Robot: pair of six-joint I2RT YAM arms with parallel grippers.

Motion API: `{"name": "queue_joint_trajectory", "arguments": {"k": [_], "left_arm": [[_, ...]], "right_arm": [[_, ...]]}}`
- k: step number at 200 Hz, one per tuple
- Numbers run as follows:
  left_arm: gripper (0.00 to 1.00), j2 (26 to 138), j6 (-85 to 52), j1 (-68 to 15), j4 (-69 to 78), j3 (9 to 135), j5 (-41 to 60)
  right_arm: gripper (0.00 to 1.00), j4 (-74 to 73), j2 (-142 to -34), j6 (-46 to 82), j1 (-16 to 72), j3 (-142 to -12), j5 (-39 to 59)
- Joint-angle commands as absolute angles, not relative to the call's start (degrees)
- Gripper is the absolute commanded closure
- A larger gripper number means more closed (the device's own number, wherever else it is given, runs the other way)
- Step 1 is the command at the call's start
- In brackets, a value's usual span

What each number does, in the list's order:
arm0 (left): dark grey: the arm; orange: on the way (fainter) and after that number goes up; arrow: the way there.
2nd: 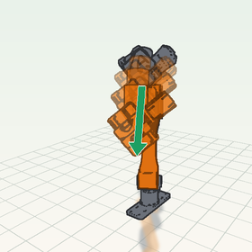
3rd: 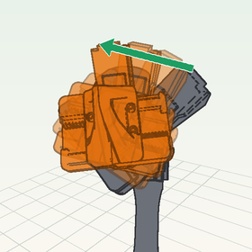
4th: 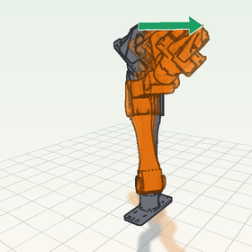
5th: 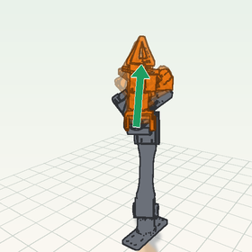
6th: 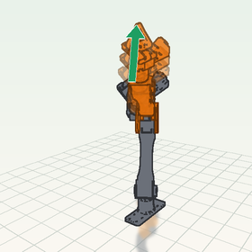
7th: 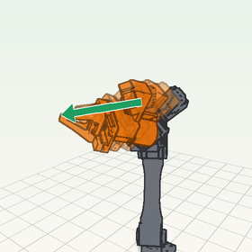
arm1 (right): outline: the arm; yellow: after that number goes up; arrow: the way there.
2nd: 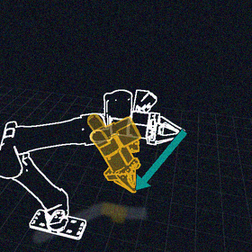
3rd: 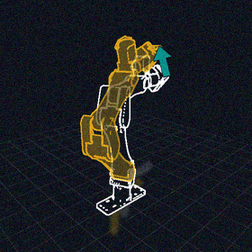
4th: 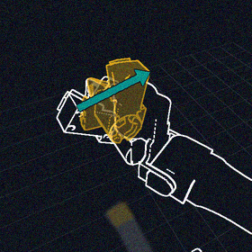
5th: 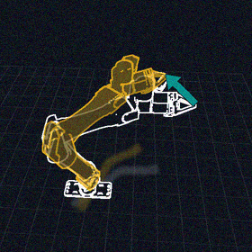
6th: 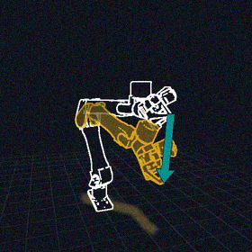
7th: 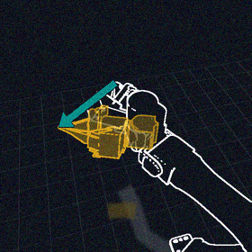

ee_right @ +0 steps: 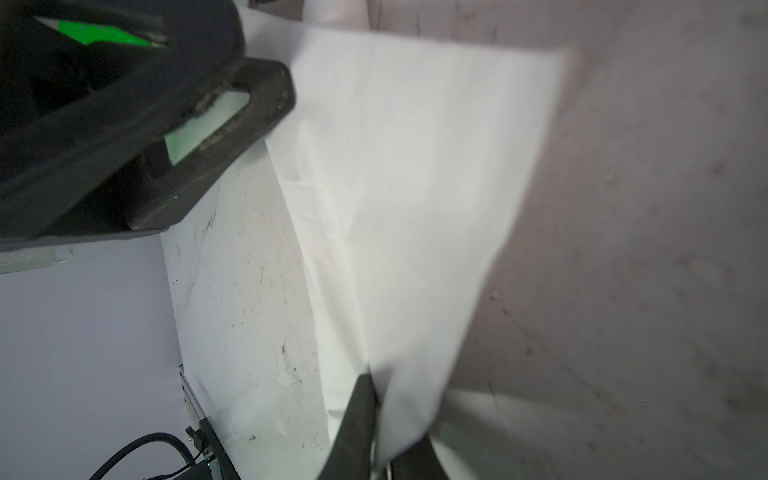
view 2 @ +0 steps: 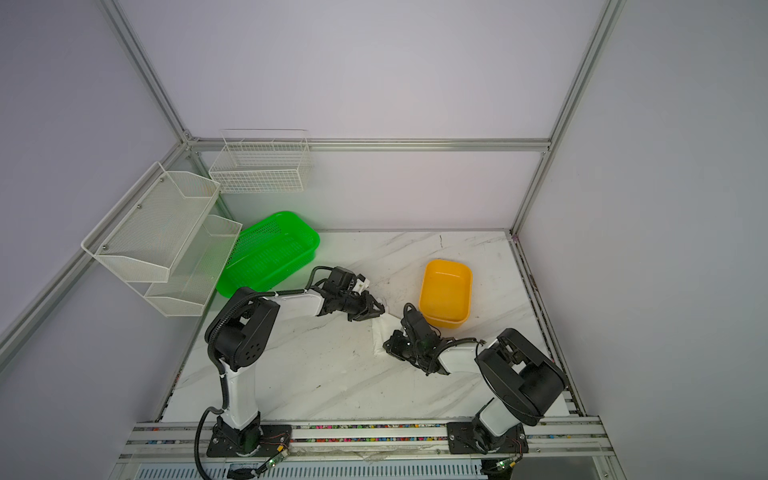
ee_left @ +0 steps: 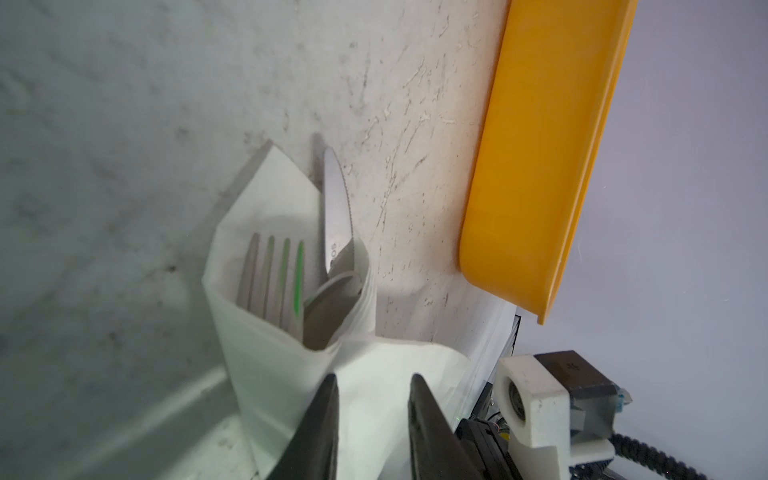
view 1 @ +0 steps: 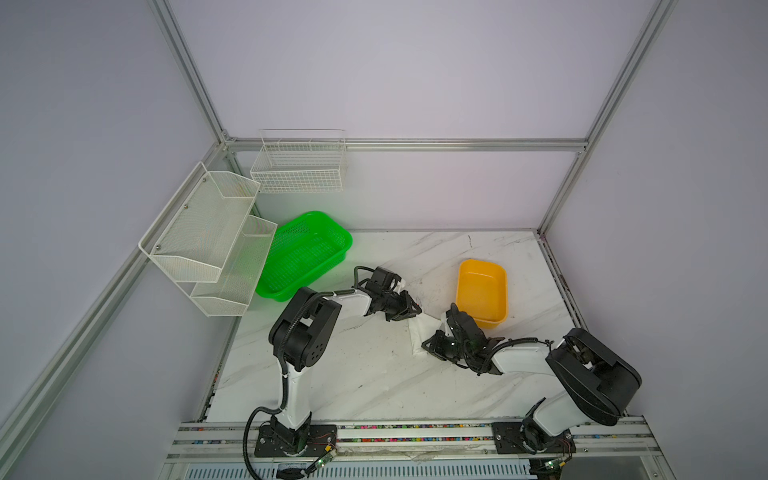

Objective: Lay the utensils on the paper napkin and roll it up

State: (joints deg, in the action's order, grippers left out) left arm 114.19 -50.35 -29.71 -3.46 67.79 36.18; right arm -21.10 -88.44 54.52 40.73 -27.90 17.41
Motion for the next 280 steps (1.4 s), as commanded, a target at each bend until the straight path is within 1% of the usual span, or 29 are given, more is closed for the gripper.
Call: {"name": "queue_joint_trajectory", "arguments": {"k": [1,29,47,63,173,223,258,280], "left_arm": [[0.7,109.6,-49.5,-29.3,-0.5,66.6,35.8],[0.75,108.4,-50.0,-28.2,-1.0,65.0,33.3],[0.79,109.6,-50.5,-27.9,-1.6,65.3,33.4],[0.81,110.7,-50.5,-27.9,-3.0,66.2,33.0],[0.8,115.5,-51.6,-27.8,-4.5,69.8,30.1],[0.8,116.9,-52.0,-27.8,-7.8,73.0,27.2],[0.79,117.5,-52.7,-27.8,-7.6,75.2,27.4],[0.75,117.6,-52.9,-27.8,-7.5,76.2,27.7]], "right_arm": [[0.89,-12.2,-89.9,53.8,40.3,-27.2,15.6],[0.89,-12.1,-89.6,53.8,40.3,-27.4,15.4],[0.89,-12.3,-89.6,53.8,40.3,-27.4,15.4],[0.89,-12.3,-89.6,53.7,40.3,-27.5,15.4],[0.89,-12.7,-90.6,53.0,40.3,-27.1,15.6],[0.89,-12.1,-90.3,53.0,40.3,-26.9,15.3],[0.89,-12.0,-90.1,52.8,40.2,-26.7,15.2],[0.89,-12.0,-90.1,52.7,40.2,-26.8,15.2]]}}
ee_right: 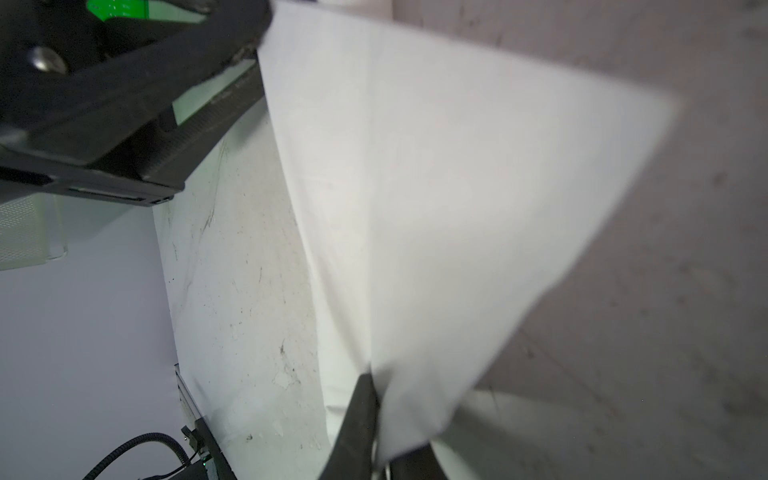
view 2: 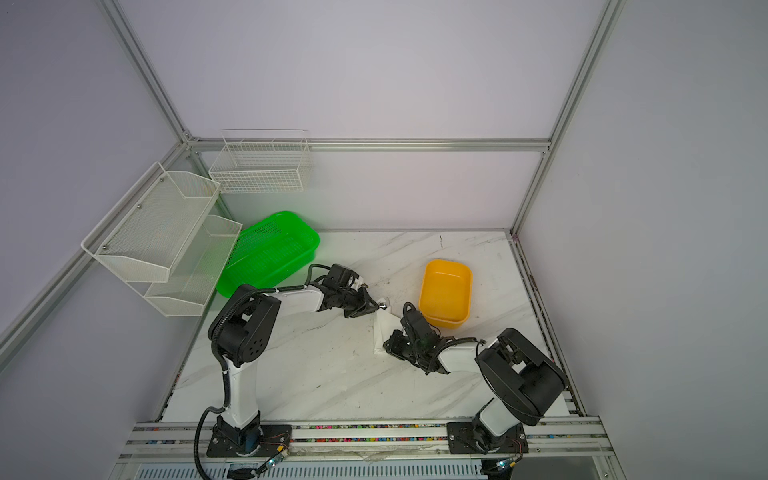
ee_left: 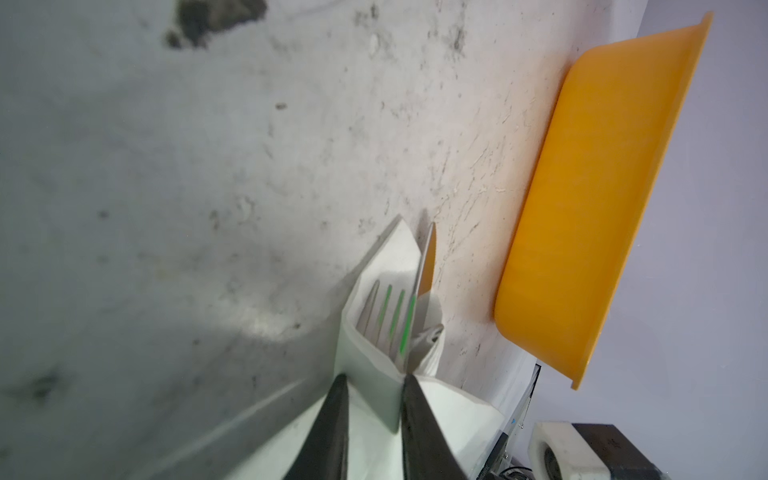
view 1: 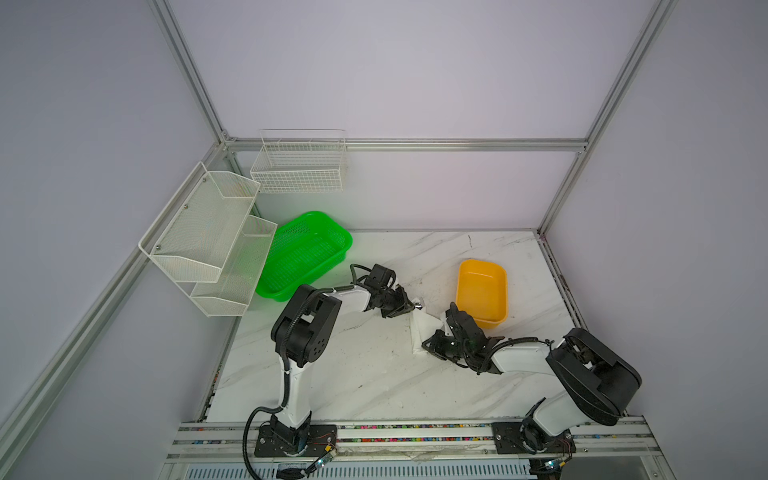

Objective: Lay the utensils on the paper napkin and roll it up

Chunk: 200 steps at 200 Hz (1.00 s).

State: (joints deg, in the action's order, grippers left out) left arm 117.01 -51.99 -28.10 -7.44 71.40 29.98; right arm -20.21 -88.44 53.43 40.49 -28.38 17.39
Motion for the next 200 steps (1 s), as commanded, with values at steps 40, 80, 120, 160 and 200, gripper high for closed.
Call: {"name": "queue_joint_trajectory", "arguments": {"k": [40,80,120,160,200], "left_arm": [[0.67,116.7,-53.4,-27.7,-6.4,75.8,27.6],[0.5,110.6,-52.9,-27.8,-5.5,73.8,30.0],[0.59,102.3,-52.9,-28.3,-5.5,64.7,30.1],[0.76,97.5,-54.8,-32.4,-4.6,57.3,31.6],[0.81,96.4,-56.2,-36.9,-4.7,52.7,29.8]], "right_arm": [[0.89,-11.8,-90.0,52.6,40.1,-26.8,15.1],[0.89,-11.5,-89.9,52.6,39.9,-26.9,15.2],[0.9,-11.2,-89.6,52.6,39.9,-27.2,15.2],[0.89,-11.2,-89.4,52.7,39.8,-27.5,15.4],[0.89,-10.3,-89.1,52.4,39.8,-27.9,14.9]]}}
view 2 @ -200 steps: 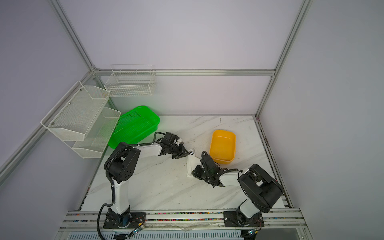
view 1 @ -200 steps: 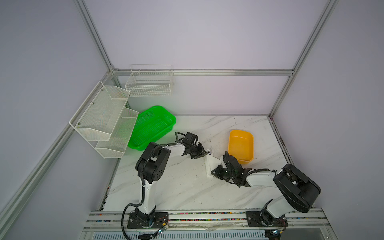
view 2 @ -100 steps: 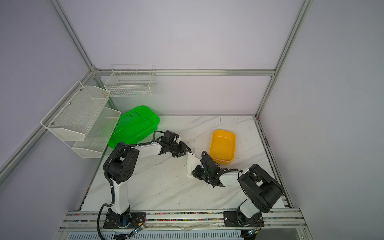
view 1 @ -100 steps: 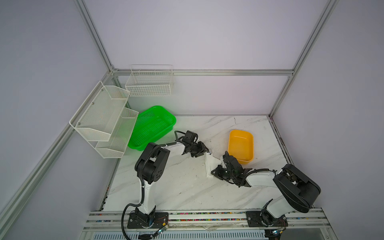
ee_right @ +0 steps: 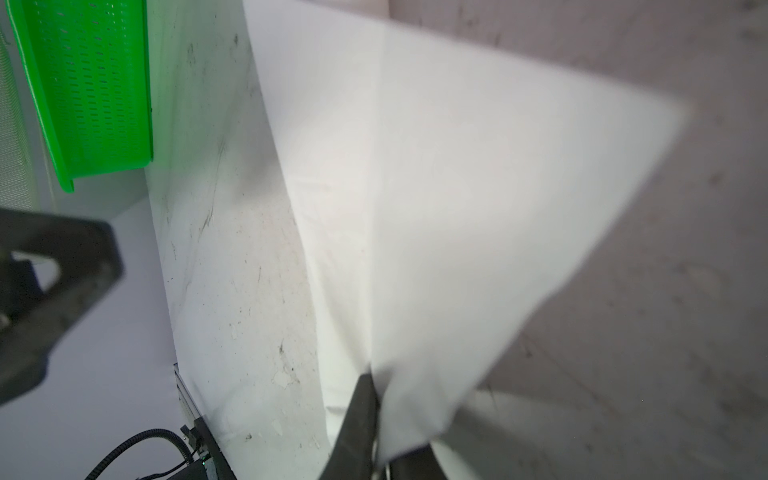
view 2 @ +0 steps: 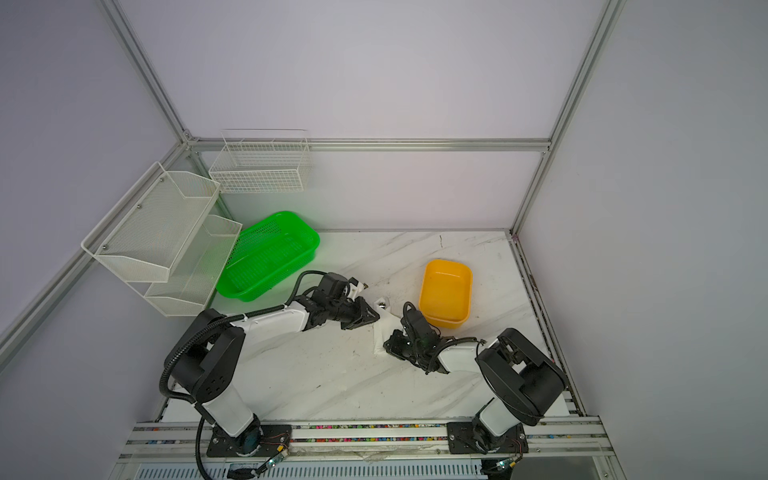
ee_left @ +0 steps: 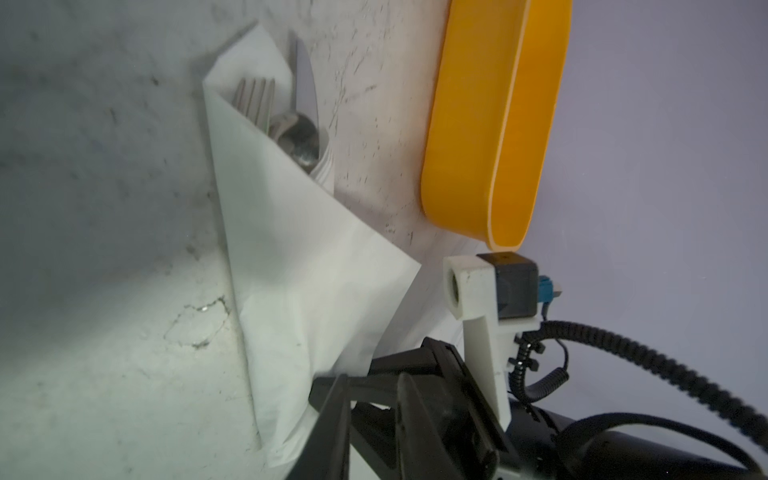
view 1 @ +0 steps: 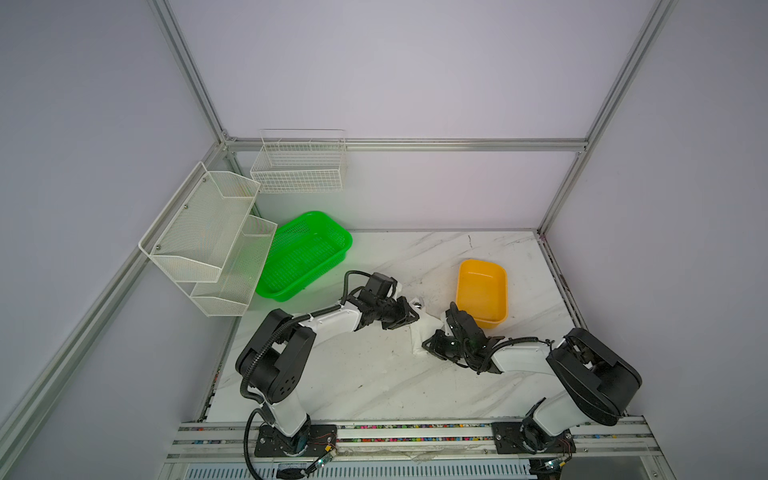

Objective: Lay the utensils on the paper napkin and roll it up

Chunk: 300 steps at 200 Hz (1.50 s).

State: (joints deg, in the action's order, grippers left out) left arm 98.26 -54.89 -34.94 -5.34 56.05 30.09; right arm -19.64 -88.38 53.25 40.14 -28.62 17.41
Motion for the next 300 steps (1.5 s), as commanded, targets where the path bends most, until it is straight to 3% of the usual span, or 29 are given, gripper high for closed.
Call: {"name": "queue_joint_trajectory", "arguments": {"k": [1,171,227,252,300], "left_arm": [[0.81,96.4,-56.2,-37.0,-4.7,52.7,29.8],[0.84,99.5,-55.5,-42.5,-3.3,45.4,27.4],[0.81,94.6,-55.4,-42.7,1.3,43.9,28.4],[0.81,92.9,-57.4,-42.6,7.5,41.2,27.0],[0.82,96.2,-57.4,-42.3,4.6,43.0,22.8]], "right_arm": [[0.89,-10.3,-89.1,52.4,39.8,-27.9,14.9],[0.89,-9.1,-88.9,52.1,39.8,-28.3,14.7],[0.89,-8.8,-88.9,52.0,39.8,-28.5,14.6],[0.89,-8.7,-89.0,52.1,39.8,-28.6,14.4],[0.89,-8.9,-89.1,52.2,39.8,-28.5,14.5]]}}
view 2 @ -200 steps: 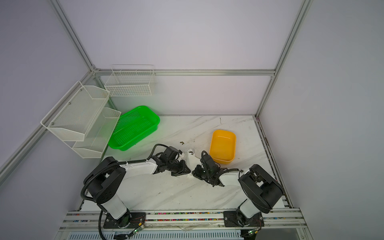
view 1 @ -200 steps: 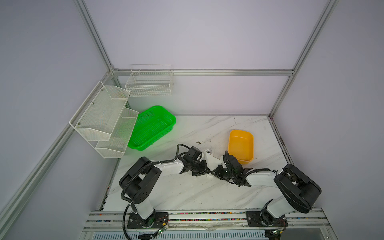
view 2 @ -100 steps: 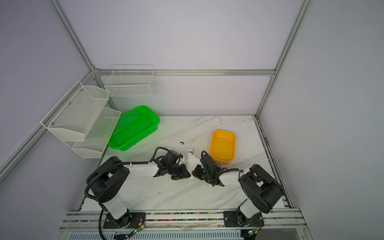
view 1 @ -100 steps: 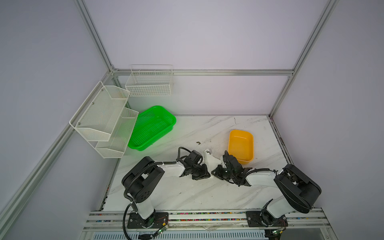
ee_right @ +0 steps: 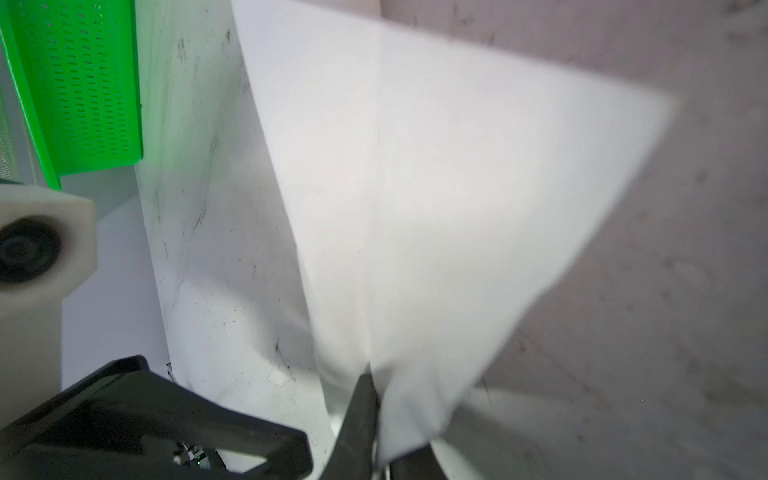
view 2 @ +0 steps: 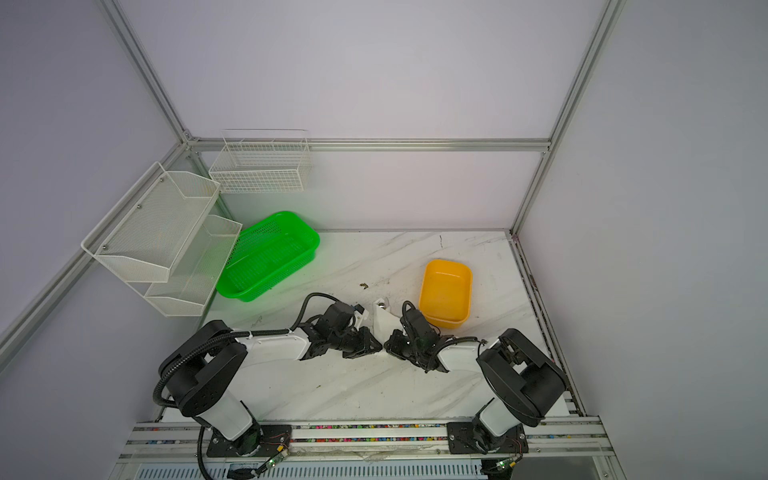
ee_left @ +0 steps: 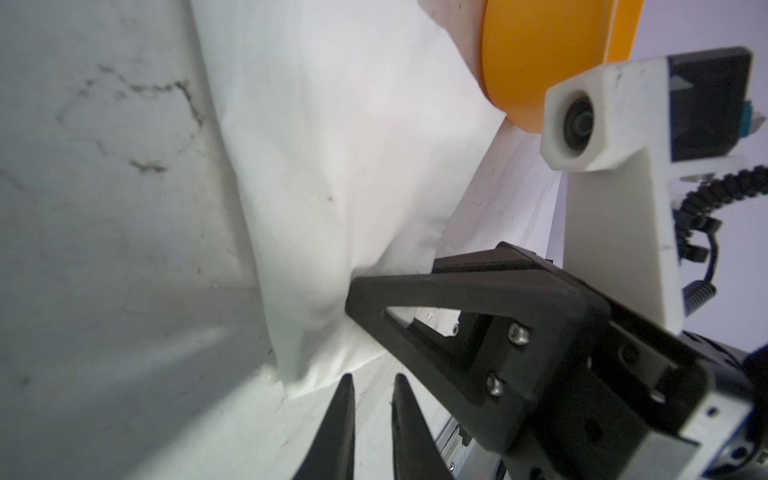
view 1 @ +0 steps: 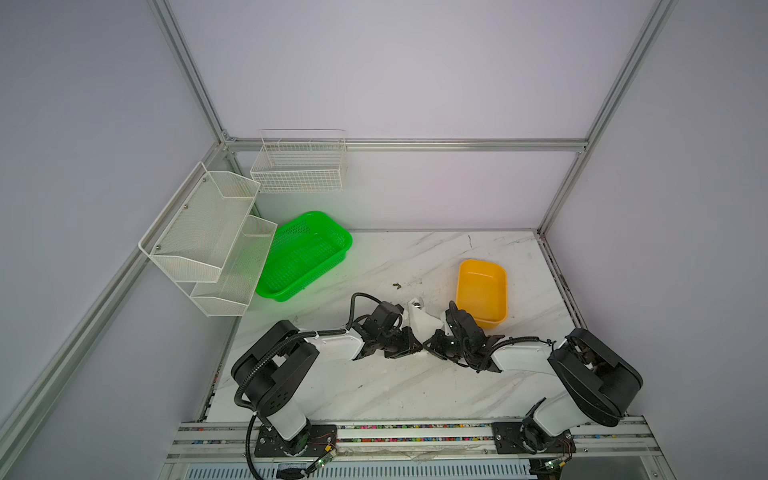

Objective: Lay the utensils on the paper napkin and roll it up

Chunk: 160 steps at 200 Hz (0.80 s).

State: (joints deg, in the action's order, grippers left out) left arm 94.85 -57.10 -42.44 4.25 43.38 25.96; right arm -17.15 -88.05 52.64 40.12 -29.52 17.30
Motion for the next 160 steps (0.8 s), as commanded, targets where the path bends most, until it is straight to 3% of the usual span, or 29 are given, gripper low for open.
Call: {"name": "queue_joint_trajectory", "arguments": {"k": [1,48,106,160], "left_arm": [[0.82,96.4,-57.4,-42.3,4.5,43.0,22.8],[0.83,98.5,-57.7,-42.5,4.4,42.0,23.9],[0.81,93.2,-57.9,-42.9,4.8,40.1,26.1],[0.62,92.2,-54.5,-40.6,-2.2,47.3,22.0]], "right_arm": [[0.89,-8.9,-89.1,52.2,39.8,-28.5,14.5],[0.89,-9.0,-88.9,52.1,39.8,-28.2,14.6],[0.9,-9.0,-88.8,50.3,39.7,-28.5,14.6],[0.92,-8.9,-88.9,48.1,39.2,-28.5,15.8]]}}
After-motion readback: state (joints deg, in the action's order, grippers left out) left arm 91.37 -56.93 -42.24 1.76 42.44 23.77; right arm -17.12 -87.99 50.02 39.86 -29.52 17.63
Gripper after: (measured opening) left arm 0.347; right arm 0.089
